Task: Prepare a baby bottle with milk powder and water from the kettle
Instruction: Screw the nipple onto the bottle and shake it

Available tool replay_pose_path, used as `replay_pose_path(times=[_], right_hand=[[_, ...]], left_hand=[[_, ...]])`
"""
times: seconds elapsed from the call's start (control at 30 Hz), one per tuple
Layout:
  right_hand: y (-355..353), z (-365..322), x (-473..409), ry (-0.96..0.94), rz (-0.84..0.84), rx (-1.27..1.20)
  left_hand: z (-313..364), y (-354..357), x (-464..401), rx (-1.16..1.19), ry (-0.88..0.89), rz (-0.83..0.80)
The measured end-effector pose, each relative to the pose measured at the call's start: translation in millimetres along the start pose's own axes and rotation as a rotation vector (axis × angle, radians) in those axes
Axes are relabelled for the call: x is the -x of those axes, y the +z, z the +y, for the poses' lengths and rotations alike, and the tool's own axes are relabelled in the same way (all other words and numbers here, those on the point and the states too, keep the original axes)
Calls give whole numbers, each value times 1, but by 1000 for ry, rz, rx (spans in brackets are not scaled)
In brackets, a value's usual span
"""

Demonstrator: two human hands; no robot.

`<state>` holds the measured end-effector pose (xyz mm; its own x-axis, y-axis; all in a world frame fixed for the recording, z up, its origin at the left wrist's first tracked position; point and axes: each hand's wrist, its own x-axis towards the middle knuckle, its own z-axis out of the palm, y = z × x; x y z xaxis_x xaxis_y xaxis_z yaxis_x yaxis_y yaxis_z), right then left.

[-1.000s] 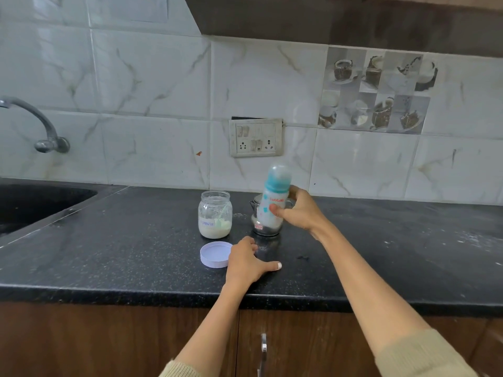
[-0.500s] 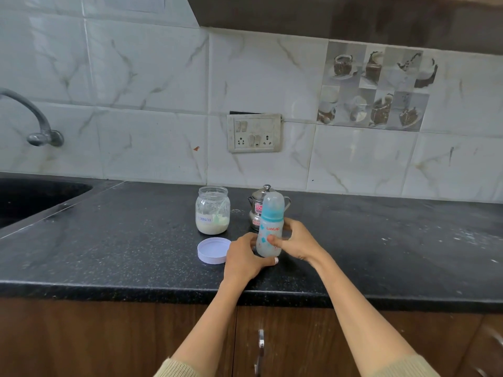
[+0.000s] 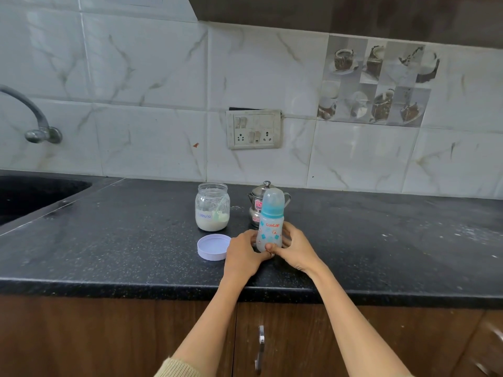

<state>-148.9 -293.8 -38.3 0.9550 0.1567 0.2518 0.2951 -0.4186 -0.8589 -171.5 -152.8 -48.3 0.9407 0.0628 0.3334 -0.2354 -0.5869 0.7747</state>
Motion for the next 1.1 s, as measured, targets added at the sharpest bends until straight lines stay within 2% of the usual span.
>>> replay_pose_path(times=[0.43, 0.83, 1.1], right_hand=[[0, 2, -7, 19, 37, 92], [-71, 24, -44, 165, 45, 143], [-90, 45, -79, 186, 51, 123]], left_hand=[[0, 1, -1, -37, -39, -4], [-2, 1, 1, -37, -46, -12], [-10, 5, -3, -36, -28, 10]])
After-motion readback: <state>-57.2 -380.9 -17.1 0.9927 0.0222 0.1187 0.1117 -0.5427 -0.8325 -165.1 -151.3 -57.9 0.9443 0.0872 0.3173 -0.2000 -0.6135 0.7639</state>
